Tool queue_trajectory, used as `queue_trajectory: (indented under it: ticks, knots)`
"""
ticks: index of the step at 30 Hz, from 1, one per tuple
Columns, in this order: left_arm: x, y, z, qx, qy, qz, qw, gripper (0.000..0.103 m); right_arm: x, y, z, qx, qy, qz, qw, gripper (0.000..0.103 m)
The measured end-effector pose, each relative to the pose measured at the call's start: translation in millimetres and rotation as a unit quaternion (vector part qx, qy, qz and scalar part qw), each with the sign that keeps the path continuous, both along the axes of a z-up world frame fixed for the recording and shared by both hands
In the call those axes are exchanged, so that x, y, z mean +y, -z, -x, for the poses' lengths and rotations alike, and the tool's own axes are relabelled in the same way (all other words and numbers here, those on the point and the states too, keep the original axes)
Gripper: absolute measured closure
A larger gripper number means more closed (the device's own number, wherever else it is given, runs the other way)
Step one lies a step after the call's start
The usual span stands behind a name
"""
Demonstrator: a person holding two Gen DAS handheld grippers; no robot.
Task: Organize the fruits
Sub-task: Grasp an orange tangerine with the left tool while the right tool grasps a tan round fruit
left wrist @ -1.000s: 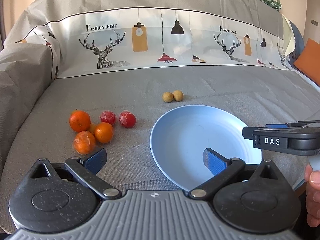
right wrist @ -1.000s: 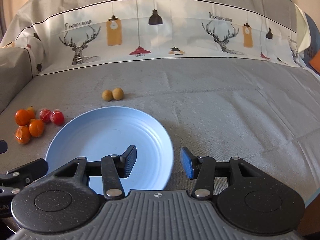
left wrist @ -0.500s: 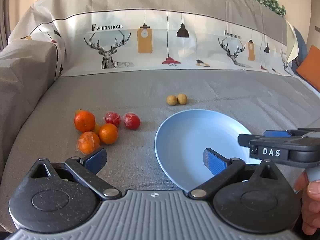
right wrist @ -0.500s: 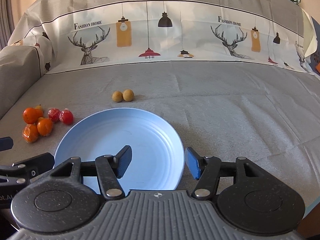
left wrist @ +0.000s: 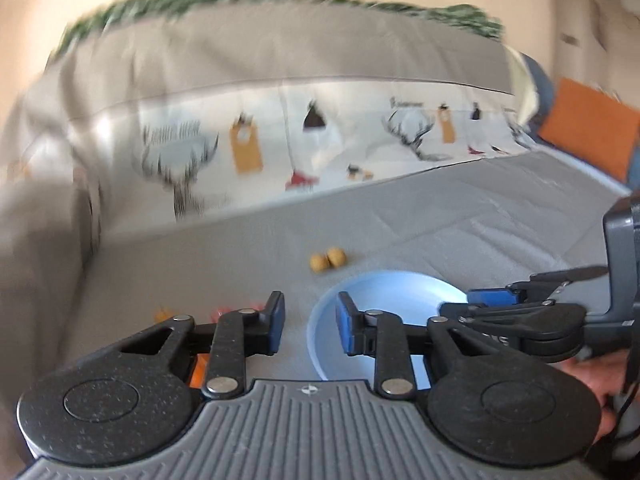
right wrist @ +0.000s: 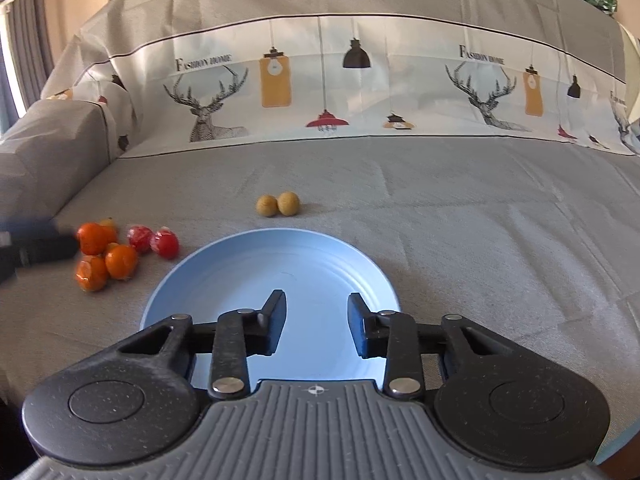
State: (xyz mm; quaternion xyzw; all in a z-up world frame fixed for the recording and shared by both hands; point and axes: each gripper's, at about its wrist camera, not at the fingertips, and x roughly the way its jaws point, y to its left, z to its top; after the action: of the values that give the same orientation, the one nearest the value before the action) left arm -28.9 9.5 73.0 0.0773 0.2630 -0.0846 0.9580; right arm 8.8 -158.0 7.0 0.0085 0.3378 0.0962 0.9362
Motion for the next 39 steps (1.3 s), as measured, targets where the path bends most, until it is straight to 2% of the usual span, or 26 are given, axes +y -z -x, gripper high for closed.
queue_trajectory:
  ticks: [2, 4, 5, 8, 11, 17, 29, 34, 35, 37, 39]
  knots:
    - [11.6, -1.1, -1.8, -0.016, 0.004, -0.018, 0.9997, 0.077, 2.4, -2.0, 1.3, -0.005, -0.008, -0.004, 1.000, 0.071]
    - [28.5, 8.9, -3.7, -0.016, -0.014, -0.016, 0.9997, 0.077, 5.7, -3.2, 1.6, -0.009, -0.016, -0.008, 1.000, 0.072]
    - [38.7, 13.0, -7.2, 0.000, -0.034, 0.004, 0.9994, 0.078, 7.6, -3.9, 2.0, -0.012, -0.019, -0.010, 1.000, 0.073]
    - [59.9, 7.4, -3.2, -0.022, -0.083, 0.060, 0.9945, 0.078, 11.7, -6.1, 1.5, -0.018, -0.028, -0.017, 0.999, 0.074]
    - [67.5, 5.6, -0.8, -0.033, -0.103, 0.090, 0.9900, 0.078, 10.7, -9.9, -5.0, -0.021, -0.030, -0.029, 0.999, 0.078]
    - [86.9, 8.0, -19.8, -0.002, -0.136, 0.130, 0.9822, 0.078, -2.0, -14.3, -45.7, -0.014, -0.028, -0.069, 0.997, 0.077]
    - [104.2, 22.3, -50.9, 0.036, -0.177, 0.139, 0.9737, 0.078, 1.8, 10.4, -158.3, 0.042, 0.006, -0.143, 0.989, 0.076]
    - [114.6, 35.7, -70.8, 0.063, -0.208, 0.146, 0.9651, 0.075, 14.3, 26.3, -195.3, 0.074, 0.022, -0.132, 0.988, 0.076]
    - [116.4, 38.0, -73.9, 0.067, -0.213, 0.148, 0.9635, 0.072, 17.2, 30.2, -200.5, 0.081, 0.024, -0.128, 0.988, 0.076]
    - [119.4, 43.4, -80.0, 0.074, -0.221, 0.150, 0.9608, 0.059, 22.0, 36.5, -208.8, 0.093, 0.028, -0.119, 0.988, 0.076]
    - [120.0, 48.0, -85.7, 0.079, -0.223, 0.151, 0.9598, 0.050, 24.7, 41.2, -214.1, 0.098, 0.032, -0.111, 0.988, 0.068]
